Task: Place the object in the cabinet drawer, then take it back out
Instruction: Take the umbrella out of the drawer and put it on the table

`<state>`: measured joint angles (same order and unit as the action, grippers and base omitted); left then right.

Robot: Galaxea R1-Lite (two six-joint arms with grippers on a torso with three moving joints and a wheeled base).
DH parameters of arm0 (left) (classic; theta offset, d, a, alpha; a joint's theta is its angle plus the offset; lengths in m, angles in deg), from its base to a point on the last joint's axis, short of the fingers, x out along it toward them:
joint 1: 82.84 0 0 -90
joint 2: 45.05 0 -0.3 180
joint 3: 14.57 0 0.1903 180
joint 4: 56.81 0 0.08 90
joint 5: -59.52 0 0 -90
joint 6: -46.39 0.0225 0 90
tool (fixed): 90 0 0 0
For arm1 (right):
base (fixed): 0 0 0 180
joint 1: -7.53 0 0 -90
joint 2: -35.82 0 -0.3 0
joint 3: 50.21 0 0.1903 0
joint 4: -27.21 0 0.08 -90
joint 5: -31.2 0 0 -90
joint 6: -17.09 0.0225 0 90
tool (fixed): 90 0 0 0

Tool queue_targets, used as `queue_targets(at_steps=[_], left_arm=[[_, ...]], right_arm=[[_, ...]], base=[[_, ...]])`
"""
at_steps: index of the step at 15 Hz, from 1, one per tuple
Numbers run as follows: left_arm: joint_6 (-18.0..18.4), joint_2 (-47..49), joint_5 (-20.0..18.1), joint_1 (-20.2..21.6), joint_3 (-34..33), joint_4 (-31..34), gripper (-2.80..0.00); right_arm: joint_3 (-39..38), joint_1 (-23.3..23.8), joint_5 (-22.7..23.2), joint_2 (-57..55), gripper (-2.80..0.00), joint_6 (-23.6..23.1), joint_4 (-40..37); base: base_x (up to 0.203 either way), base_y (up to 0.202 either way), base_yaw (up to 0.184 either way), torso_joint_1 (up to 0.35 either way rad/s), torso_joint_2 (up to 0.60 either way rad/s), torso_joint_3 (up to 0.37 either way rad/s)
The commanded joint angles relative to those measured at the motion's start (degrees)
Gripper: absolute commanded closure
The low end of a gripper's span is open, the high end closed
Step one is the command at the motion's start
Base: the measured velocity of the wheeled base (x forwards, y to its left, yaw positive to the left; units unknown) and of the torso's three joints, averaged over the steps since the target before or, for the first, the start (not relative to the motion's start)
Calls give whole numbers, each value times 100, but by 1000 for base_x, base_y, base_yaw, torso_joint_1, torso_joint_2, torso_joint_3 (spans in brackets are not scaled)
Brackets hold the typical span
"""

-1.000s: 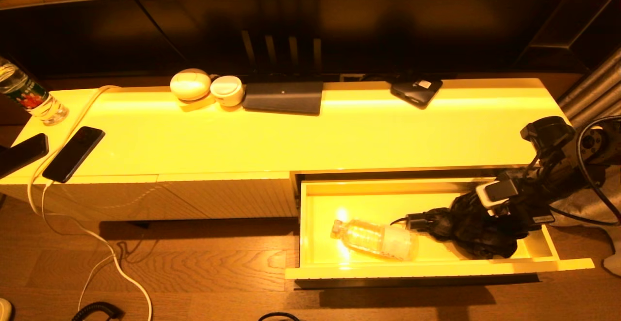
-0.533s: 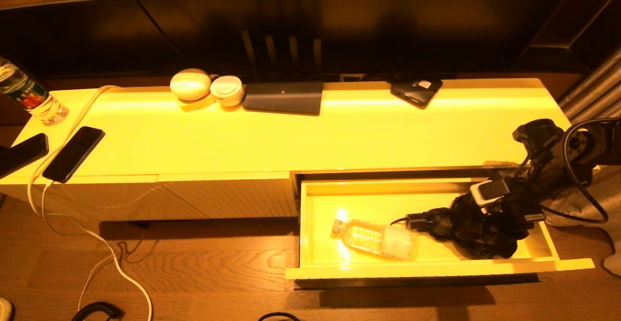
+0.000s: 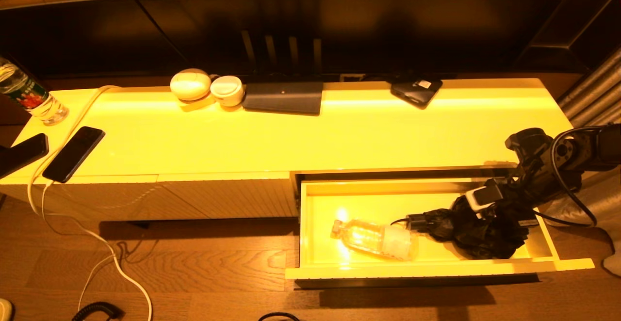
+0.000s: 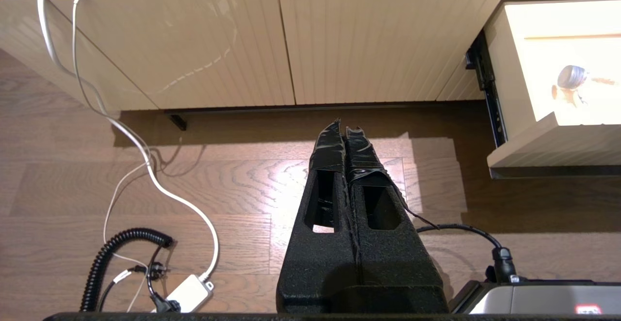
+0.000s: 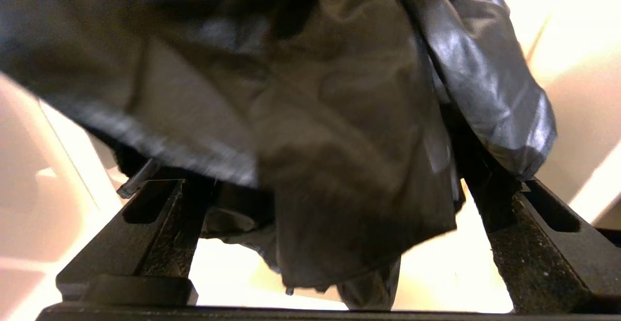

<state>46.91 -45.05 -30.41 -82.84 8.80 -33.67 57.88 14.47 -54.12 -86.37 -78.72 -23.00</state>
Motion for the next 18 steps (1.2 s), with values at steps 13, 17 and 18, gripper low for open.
queue_targets(at_steps=[13, 17, 18], left_arm=[[0, 0, 1, 0, -9, -4, 0], [0, 0, -1, 0, -9, -4, 0], [0, 0, 1, 0, -9, -4, 0]], right_arm=[[62, -43, -2, -201, 0, 194, -23], [-17, -52, 6, -110, 0, 201, -23], [-76, -52, 21, -23, 0, 207, -18]], base=[[0, 0, 0, 0, 0, 0], [0, 0, 0, 0, 0, 0], [0, 0, 0, 0, 0, 0]])
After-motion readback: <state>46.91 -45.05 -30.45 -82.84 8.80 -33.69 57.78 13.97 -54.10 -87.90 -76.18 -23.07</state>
